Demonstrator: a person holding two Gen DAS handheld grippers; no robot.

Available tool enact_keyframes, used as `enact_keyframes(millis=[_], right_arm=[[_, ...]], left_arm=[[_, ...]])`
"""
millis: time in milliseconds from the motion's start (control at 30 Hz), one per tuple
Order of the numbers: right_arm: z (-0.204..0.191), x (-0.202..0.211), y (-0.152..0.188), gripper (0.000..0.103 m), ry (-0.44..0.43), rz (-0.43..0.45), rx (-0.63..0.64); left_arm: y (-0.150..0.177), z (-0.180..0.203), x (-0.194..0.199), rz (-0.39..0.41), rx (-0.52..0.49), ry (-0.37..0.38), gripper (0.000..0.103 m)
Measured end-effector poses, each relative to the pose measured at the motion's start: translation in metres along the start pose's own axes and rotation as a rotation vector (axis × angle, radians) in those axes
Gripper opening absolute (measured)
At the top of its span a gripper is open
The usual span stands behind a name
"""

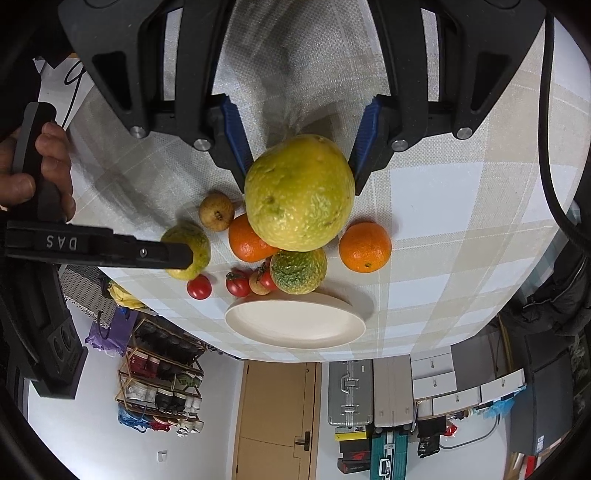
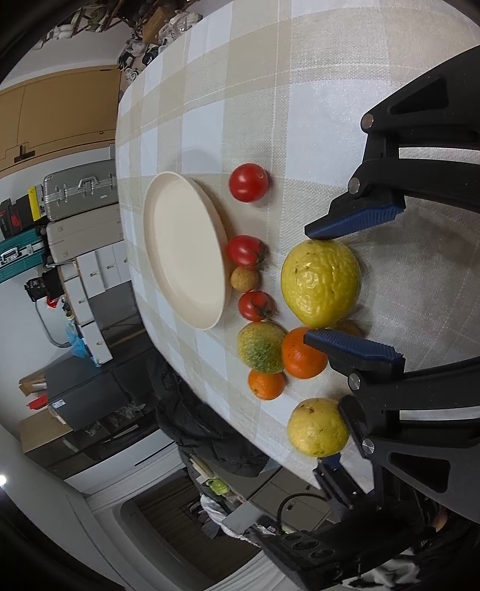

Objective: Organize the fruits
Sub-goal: 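Lift both yellow citrus and carry them over the cream plate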

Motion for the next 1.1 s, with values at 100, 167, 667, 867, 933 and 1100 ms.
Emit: enact_keyframes(millis=[100,167,667,867,933,1100], right_arm=[[0.0,0.0,0.001,0.052,0.001,-0.011,0.007],[0.002,-0.003,0.0,0.052,-0.002,-0.033,-0.001],[0.009,-0.013,-0.001,0.048,0.008,-0.052,-0.019],[0.0,0.005,-0.016,0.048,-0.017,0.023,-0.008],[0.0,0.011,-0.023,0.048,-0.024,0.053,-0.016],[-0.001,0.022,-0.036,0.048,-0.027,0.099,-0.009]], left_arm=[[-0.001,-0.001,-0.002,-0.007,0.014,0.005,0.048],[-0.002,-0.001,-0.001,-0.005,0.009,0.001,0.048],[-0.023,-0.007,0.001,0.018,0.015,-0.011,0.048],[-0.045,-0.009,0.004,0.054,0.007,-0.031,0.048],[-0.052,-0.009,0.005,0.066,0.004,-0.035,0.048],[-0.07,-0.014,0.001,0.081,0.017,-0.049,0.048]])
Point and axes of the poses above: each gripper's, at about its wrist camera, not at the fingertips, and x roughly against the way its jaws point, z to its right, y to its underside, the point moved 9 cm from there along -x, roughly the way its jaws point, and after that the axes turned 7 degrees about -x, right-handed, at the moved point
